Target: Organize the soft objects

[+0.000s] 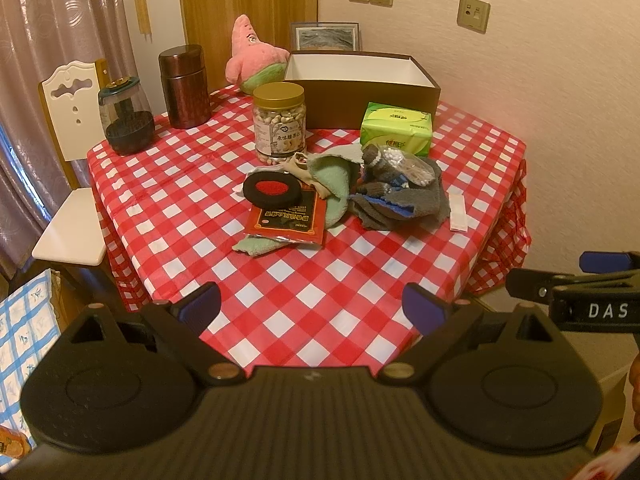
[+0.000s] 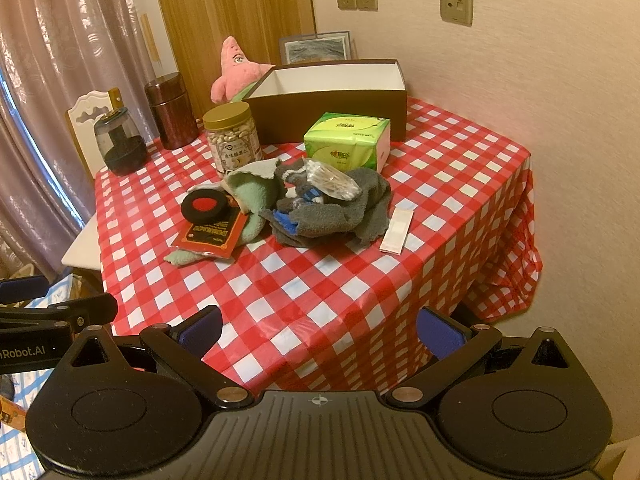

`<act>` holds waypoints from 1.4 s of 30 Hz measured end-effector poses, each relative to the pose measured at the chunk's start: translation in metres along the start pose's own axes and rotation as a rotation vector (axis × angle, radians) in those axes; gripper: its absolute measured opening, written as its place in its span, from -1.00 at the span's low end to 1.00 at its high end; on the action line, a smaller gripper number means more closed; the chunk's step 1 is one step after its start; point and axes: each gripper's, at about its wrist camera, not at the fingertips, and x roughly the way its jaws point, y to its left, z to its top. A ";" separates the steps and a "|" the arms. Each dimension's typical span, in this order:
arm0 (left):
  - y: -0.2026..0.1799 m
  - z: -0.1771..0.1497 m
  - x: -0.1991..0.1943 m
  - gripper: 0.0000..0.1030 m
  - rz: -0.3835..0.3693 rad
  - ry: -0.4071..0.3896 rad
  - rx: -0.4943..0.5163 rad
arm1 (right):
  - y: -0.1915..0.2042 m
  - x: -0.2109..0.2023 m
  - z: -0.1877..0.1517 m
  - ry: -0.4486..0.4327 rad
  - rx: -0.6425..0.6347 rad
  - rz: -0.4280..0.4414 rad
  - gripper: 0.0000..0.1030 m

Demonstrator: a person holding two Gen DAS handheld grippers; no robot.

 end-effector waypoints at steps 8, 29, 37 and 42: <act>0.000 0.000 0.000 0.88 -0.001 0.000 -0.001 | 0.000 0.000 0.000 0.000 -0.001 0.000 1.00; 0.000 0.000 0.000 0.88 0.000 -0.002 0.001 | 0.001 0.003 0.001 0.000 -0.001 -0.001 1.00; 0.000 0.000 0.000 0.88 0.000 -0.003 0.001 | 0.000 0.005 0.002 -0.001 -0.001 0.000 1.00; 0.000 0.000 0.000 0.88 0.000 -0.002 0.000 | 0.000 0.007 0.002 -0.001 0.000 0.001 1.00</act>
